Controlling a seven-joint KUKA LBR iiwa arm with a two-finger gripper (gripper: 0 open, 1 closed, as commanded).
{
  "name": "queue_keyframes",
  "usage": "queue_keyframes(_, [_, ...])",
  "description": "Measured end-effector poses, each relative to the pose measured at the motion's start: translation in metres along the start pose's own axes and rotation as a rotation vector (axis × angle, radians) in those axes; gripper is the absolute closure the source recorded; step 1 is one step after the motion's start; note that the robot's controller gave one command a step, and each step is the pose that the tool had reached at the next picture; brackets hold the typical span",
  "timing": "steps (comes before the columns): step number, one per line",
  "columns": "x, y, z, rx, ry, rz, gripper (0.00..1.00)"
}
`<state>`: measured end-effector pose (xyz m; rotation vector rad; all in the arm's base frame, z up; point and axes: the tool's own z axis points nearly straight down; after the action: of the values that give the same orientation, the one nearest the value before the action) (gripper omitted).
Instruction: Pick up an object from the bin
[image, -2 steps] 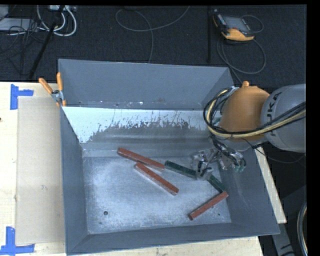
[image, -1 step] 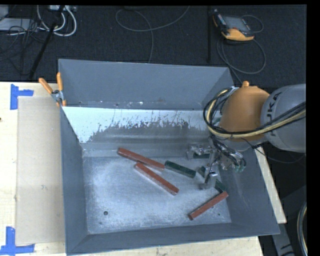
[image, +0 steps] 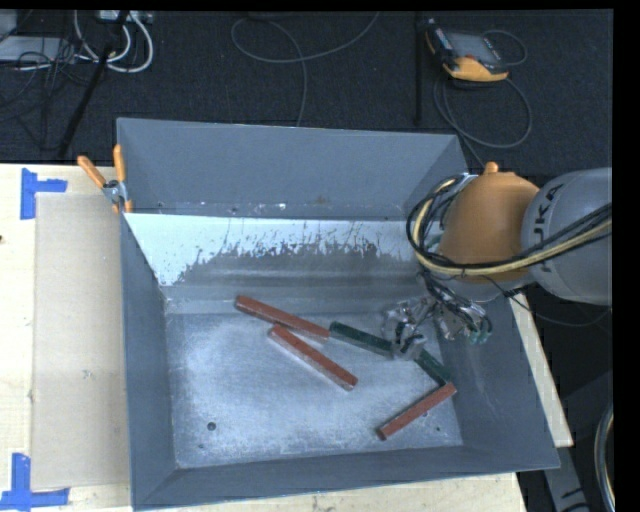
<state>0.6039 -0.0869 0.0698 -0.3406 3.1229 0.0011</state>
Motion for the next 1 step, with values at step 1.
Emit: queue_keyframes(1, [0.0001,0.0001,0.0002,0.000,0.000,0.000,0.00])
